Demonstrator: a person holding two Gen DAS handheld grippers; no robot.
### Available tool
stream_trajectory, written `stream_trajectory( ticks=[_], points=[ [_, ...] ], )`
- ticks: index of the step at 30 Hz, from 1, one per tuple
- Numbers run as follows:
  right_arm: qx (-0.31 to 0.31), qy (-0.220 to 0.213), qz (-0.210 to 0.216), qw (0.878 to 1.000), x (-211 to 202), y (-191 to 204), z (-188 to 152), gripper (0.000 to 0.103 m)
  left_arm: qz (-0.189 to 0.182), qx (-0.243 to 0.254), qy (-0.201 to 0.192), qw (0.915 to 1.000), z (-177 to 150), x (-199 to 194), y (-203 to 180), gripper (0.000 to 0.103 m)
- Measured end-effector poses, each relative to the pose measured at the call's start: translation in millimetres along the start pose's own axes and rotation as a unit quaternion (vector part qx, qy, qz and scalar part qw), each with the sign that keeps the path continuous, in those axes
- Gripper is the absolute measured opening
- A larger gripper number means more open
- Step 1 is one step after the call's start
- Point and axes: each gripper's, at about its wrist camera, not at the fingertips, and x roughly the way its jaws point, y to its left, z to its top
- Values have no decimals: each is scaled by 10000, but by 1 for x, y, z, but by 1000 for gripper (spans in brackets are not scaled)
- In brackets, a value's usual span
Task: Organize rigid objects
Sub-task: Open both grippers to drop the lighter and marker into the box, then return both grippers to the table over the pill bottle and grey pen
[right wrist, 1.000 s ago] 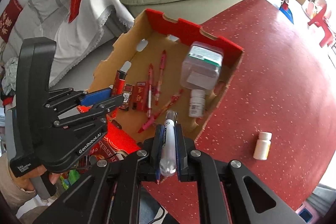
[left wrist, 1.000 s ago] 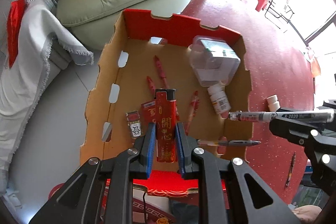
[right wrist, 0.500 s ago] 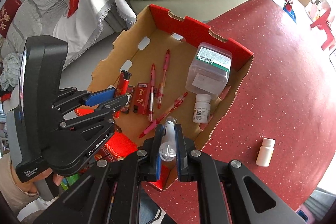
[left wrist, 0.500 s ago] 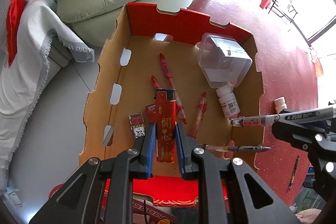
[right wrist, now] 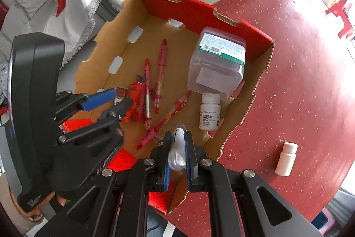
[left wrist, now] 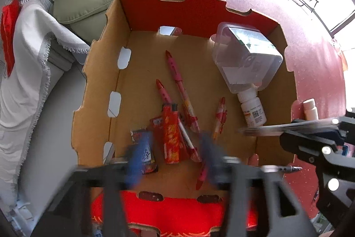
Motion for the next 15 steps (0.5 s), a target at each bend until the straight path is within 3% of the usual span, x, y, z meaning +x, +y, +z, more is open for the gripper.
stream_trajectory(
  ticks=[1,2,3,4,6,9,15],
  points=[
    [23,7,-39,10000,0,-2,2,15,34,17,-11,10000,1,0,-1,92],
    [44,1,-65,10000,0,-4,3,22,96,37,-30,9999,2,0,-2,95],
    [77,-38,-168,9998,-3,-7,4,38,198,47,-48,9998,2,1,-1,97],
    [109,-103,-265,9995,-6,-10,5,63,299,16,-87,9995,3,1,1,103],
    [250,-329,-350,9985,-17,-20,4,100,140,-137,-127,9997,4,0,7,103],
    [465,-442,-247,9976,-29,-34,3,102,-27,-314,-66,9995,6,1,13,103],
    [977,-559,-308,9932,-44,-70,-25,102,69,-253,-11,9997,6,-5,2,103]
  ],
)
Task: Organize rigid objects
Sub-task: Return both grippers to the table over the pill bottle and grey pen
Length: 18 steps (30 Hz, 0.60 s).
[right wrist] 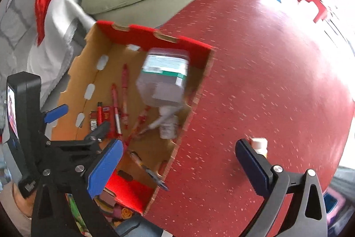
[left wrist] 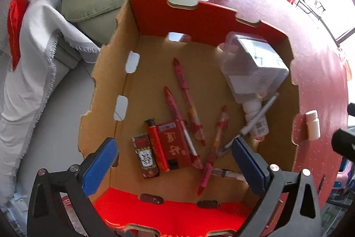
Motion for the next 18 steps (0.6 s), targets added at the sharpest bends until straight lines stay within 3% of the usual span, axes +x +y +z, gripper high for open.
stream_trajectory(
  ticks=[7,11,15,18],
  points=[
    [1077,270,-137,9937,7,-79,-67,102,-309,664,21,9973,-7,-18,-56,103],
    [1992,463,-247,9786,11,-138,-125,102,-592,1312,34,9896,-19,-30,-114,103],
    [2682,683,-362,9603,16,-187,-183,102,-882,2016,184,9753,-40,-34,-184,103],
    [3074,897,-442,9463,22,-213,-226,102,-1076,2089,498,9707,-53,-23,-228,103]
  ],
)
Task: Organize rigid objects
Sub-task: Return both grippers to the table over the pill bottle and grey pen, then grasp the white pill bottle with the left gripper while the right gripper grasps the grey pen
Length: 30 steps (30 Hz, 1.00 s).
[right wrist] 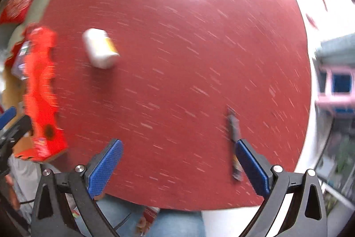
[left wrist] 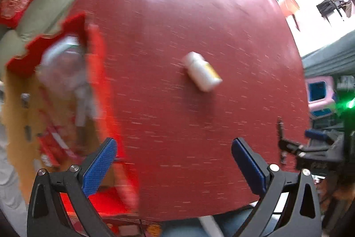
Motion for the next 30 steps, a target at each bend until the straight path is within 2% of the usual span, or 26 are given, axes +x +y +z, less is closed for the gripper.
stream_trajectory(
  ticks=[3,6,13,20,25,30],
  points=[
    [289,141,2,9995,11,-31,-13,102,60,-140,107,9998,12,17,-23,103],
    [433,216,66,9988,17,-51,-21,102,148,-410,186,9989,29,32,-30,103],
    [546,309,166,9979,32,-79,-26,102,527,-1261,253,9903,72,66,-22,103],
    [116,284,37,9995,48,-76,-21,102,876,-1481,324,9845,94,100,-25,103],
    [-207,261,-28,9994,59,-64,-10,102,919,-1768,472,9788,97,122,-27,103],
    [-585,364,-281,9972,75,-45,-2,102,993,-1677,597,9790,97,139,-32,103]
  ],
)
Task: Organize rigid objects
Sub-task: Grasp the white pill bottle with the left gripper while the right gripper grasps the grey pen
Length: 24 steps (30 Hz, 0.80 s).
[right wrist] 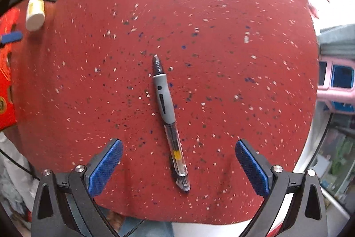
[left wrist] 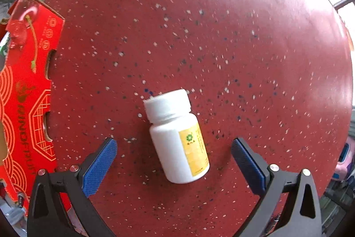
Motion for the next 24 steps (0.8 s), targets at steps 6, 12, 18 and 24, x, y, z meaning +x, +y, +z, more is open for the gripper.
stream_trajectory(
  ticks=[6,12,18,24],
  points=[
    [-22,-29,86,10000,3,9,1,102,-107,3,-214,9997,-6,2,4,103],
    [-38,115,154,9998,3,-2,1,103,-116,-68,-504,9986,-24,3,3,103],
    [-59,267,136,9995,8,-3,5,103,-113,-98,-171,9997,-29,1,4,103],
    [-76,231,103,9997,13,-1,5,96,-199,562,-352,9976,-28,-9,-16,77]
  ],
)
